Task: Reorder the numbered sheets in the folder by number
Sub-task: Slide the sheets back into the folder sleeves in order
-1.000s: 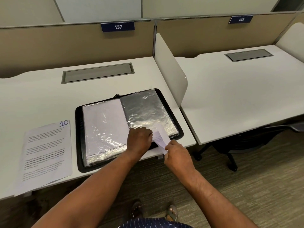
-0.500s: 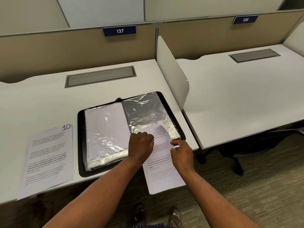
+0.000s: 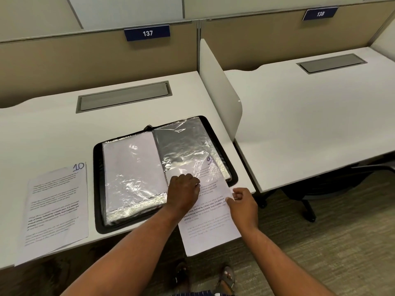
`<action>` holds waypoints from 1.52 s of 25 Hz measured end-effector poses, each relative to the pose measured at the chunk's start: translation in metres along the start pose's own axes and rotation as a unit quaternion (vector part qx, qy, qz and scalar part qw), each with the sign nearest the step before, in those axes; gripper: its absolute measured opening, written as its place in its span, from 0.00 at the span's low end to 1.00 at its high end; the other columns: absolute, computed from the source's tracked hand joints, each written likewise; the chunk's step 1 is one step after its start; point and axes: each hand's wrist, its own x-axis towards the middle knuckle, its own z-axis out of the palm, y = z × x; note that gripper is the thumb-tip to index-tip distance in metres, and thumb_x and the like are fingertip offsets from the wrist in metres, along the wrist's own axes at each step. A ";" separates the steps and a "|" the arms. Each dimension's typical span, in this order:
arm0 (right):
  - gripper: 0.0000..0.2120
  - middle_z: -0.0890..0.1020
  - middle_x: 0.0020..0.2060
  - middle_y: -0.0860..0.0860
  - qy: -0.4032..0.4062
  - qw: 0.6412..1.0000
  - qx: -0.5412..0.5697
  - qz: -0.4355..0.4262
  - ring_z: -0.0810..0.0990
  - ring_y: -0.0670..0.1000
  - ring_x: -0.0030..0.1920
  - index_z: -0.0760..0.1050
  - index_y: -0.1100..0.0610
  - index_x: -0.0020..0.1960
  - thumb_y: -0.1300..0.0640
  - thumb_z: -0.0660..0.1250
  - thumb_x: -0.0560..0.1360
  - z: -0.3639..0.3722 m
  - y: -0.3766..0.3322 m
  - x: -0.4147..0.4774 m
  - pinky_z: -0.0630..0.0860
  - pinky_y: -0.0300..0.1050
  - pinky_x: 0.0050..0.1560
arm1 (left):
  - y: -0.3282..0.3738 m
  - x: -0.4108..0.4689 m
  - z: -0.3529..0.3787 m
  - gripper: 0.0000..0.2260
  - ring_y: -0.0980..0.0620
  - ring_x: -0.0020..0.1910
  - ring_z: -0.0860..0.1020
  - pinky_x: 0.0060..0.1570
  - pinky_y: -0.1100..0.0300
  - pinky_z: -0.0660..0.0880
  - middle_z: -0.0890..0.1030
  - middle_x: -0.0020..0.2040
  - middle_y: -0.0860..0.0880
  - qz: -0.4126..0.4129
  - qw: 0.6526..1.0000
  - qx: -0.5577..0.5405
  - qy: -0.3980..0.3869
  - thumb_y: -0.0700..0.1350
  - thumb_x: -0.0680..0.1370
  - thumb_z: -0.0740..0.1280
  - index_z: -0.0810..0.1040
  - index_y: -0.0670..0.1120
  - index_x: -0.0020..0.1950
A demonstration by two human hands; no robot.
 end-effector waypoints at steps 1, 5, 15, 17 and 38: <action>0.13 0.80 0.50 0.46 -0.001 1.000 0.011 0.016 0.81 0.45 0.48 0.75 0.50 0.58 0.62 0.73 0.77 -0.005 0.009 -0.004 0.75 0.38 0.40 | 0.000 -0.001 0.002 0.04 0.48 0.42 0.80 0.45 0.51 0.72 0.83 0.43 0.53 0.001 1.000 0.000 0.000 0.48 0.75 0.72 0.85 0.51 0.47; 0.15 0.84 0.52 0.52 -0.012 0.988 0.095 0.121 0.84 0.52 0.50 0.76 0.55 0.60 0.64 0.74 0.76 -0.020 0.055 -0.025 0.82 0.47 0.45 | -0.003 -0.006 0.009 0.04 0.47 0.43 0.80 0.45 0.52 0.72 0.83 0.43 0.52 -0.004 1.000 -0.001 0.009 0.47 0.74 0.72 0.85 0.50 0.47; 0.12 0.87 0.51 0.61 -0.128 0.896 0.303 0.298 0.86 0.61 0.54 0.80 0.65 0.57 0.67 0.74 0.74 0.006 0.090 -0.070 0.83 0.53 0.53 | 0.003 -0.012 0.012 0.02 0.47 0.42 0.80 0.47 0.53 0.70 0.83 0.40 0.52 -0.055 0.998 -0.021 0.014 0.46 0.74 0.73 0.85 0.51 0.44; 0.12 0.86 0.51 0.62 -0.132 0.889 0.308 0.311 0.86 0.60 0.53 0.79 0.67 0.56 0.68 0.74 0.74 0.007 0.095 -0.073 0.82 0.54 0.52 | 0.004 -0.012 0.010 0.02 0.47 0.42 0.80 0.47 0.53 0.70 0.84 0.41 0.53 -0.064 0.998 -0.021 0.009 0.46 0.74 0.73 0.86 0.51 0.45; 0.09 0.85 0.51 0.60 -0.105 0.924 0.252 0.269 0.86 0.59 0.52 0.79 0.62 0.57 0.66 0.71 0.78 0.017 0.063 -0.039 0.84 0.54 0.52 | 0.007 -0.010 -0.001 0.04 0.47 0.41 0.80 0.46 0.51 0.72 0.84 0.41 0.51 -0.088 0.996 -0.013 0.027 0.45 0.72 0.75 0.85 0.49 0.46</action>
